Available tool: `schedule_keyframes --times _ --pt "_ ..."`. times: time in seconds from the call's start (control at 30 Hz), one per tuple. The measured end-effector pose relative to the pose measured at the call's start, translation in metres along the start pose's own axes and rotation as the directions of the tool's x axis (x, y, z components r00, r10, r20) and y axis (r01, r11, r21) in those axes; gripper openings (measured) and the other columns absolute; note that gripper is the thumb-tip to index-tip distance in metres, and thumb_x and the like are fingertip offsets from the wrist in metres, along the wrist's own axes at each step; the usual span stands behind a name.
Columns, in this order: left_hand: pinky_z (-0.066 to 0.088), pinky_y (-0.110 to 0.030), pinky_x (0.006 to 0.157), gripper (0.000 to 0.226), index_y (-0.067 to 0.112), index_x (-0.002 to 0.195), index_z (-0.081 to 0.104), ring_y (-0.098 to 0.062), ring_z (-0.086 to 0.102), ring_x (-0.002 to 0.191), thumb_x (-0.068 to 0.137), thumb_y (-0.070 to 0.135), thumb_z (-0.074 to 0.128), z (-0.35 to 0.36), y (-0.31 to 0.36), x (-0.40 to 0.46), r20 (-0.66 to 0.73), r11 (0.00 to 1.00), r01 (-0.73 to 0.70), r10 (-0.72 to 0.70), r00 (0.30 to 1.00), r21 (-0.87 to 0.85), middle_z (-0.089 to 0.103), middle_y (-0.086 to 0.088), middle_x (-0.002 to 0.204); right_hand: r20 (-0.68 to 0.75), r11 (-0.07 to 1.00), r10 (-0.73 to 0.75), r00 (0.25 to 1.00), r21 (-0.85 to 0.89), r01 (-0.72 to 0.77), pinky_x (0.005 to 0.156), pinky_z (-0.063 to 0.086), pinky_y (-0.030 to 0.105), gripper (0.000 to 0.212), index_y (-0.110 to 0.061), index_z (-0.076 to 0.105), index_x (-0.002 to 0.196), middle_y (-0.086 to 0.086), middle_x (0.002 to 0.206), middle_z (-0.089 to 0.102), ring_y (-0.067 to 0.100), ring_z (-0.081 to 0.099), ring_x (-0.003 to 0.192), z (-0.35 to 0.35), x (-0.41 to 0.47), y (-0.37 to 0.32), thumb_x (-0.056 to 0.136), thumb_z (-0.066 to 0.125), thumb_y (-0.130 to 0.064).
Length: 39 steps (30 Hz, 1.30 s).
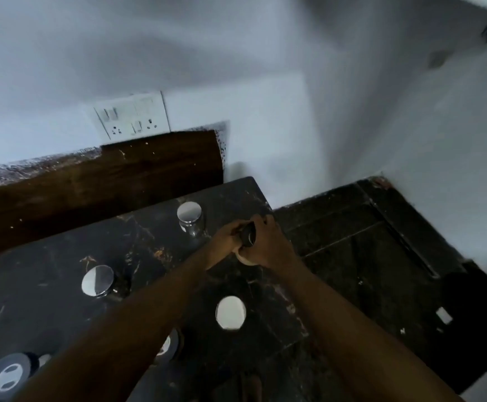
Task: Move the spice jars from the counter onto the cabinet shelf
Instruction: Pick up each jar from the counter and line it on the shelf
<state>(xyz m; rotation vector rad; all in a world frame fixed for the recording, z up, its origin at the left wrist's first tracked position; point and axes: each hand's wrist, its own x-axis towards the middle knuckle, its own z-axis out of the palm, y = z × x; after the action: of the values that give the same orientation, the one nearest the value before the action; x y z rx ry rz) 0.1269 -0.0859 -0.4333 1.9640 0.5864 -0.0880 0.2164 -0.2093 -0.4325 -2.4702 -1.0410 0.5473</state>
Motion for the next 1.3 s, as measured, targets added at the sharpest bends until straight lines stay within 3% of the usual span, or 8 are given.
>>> schedule_keyframes --times 0.2,0.3,0.47,0.83,0.93,1.03,1.17,1.3 --pt "0.041 -0.043 0.117 0.047 -0.012 0.142 0.051 -0.043 0.054 0.134 0.095 -0.015 0.057 -0.081 0.044 -0.018 -0.089 0.989 -0.137 0.132 0.987 -0.053 0.056 -0.033 0.14 -0.067 0.976 -0.121 0.99 0.171 0.131 0.093 0.05 0.031 0.095 -0.02 0.044 0.134 0.0 0.126 0.055 0.017 0.059 0.112 -0.083 0.013 -0.076 0.057 0.079 -0.063" --pt "0.045 -0.053 0.115 0.069 -0.004 0.143 0.05 -0.037 0.058 0.129 0.079 -0.023 0.067 -0.127 0.07 -0.034 -0.077 0.958 -0.271 0.264 0.961 -0.092 0.059 -0.026 0.139 -0.099 0.947 -0.245 0.964 0.187 0.26 0.09 0.054 0.034 0.073 -0.019 0.046 0.127 0.003 0.121 0.056 0.017 0.06 0.104 -0.128 0.01 -0.115 0.07 0.087 -0.037" --pt "0.052 -0.015 0.092 0.081 0.027 0.138 0.054 -0.001 0.066 0.117 0.062 0.01 0.077 -0.202 0.122 -0.074 -0.158 0.874 -0.478 0.461 0.873 -0.091 0.069 0.017 0.125 -0.2 0.859 -0.475 0.857 0.104 0.5 0.094 0.047 0.019 0.067 -0.022 0.055 0.132 0.003 0.124 0.052 0.015 0.055 0.116 -0.21 -0.003 -0.186 0.072 0.084 -0.014" --pt "0.054 -0.016 0.091 0.08 0.032 0.135 0.054 -0.002 0.065 0.118 0.064 0.03 0.092 -0.33 0.221 -0.145 -0.709 0.713 -0.673 0.577 0.405 0.196 0.066 0.017 0.13 -0.545 0.597 -0.673 0.5 -0.001 0.803 0.097 0.05 0.028 0.056 -0.019 0.066 0.124 0.002 0.129 0.053 0.021 0.05 0.126 -0.306 -0.014 -0.353 0.069 0.07 -0.008" --pt "0.053 -0.017 0.091 0.084 0.028 0.138 0.051 -0.003 0.062 0.118 0.065 0.037 0.092 -0.361 0.229 -0.154 -0.79 0.746 -0.617 0.526 0.315 0.251 0.062 0.014 0.132 -0.591 0.599 -0.671 0.448 -0.077 0.797 0.098 0.041 0.014 0.055 -0.026 0.068 0.127 -0.003 0.127 0.052 0.013 0.043 0.123 -0.306 0.002 -0.39 0.077 0.068 -0.003" --pt "0.053 -0.028 0.093 0.088 0.021 0.137 0.052 -0.013 0.06 0.116 0.061 0.049 0.086 -0.387 0.232 -0.153 -0.843 0.819 -0.475 0.476 0.251 0.321 0.062 0.005 0.129 -0.57 0.608 -0.711 0.411 -0.204 0.767 0.095 0.043 0.024 0.052 -0.025 0.068 0.13 -0.002 0.119 0.062 0.017 0.045 0.116 -0.306 0.021 -0.424 0.081 0.068 -0.008" --pt "0.056 -0.044 0.095 0.094 0.008 0.135 0.049 -0.026 0.065 0.116 0.059 0.039 0.097 -0.436 0.227 -0.146 -0.876 0.925 -0.288 0.34 0.343 0.246 0.063 -0.007 0.13 -0.452 0.609 -0.764 0.461 -0.27 0.746 0.086 0.042 0.03 0.04 -0.015 0.07 0.123 0.005 0.112 0.072 0.025 0.055 0.11 -0.308 0.048 -0.472 0.083 0.07 -0.008" --pt "0.052 -0.032 0.089 0.088 0.001 0.136 0.047 -0.028 0.064 0.118 0.066 0.026 0.096 -0.485 0.216 -0.145 -0.823 0.948 -0.178 0.319 0.469 0.265 0.063 -0.013 0.129 -0.411 0.62 -0.766 0.494 -0.273 0.735 0.086 0.054 0.04 0.034 -0.01 0.07 0.113 0.01 0.106 0.074 0.028 0.065 0.1 -0.303 0.074 -0.511 0.081 0.068 0.003"
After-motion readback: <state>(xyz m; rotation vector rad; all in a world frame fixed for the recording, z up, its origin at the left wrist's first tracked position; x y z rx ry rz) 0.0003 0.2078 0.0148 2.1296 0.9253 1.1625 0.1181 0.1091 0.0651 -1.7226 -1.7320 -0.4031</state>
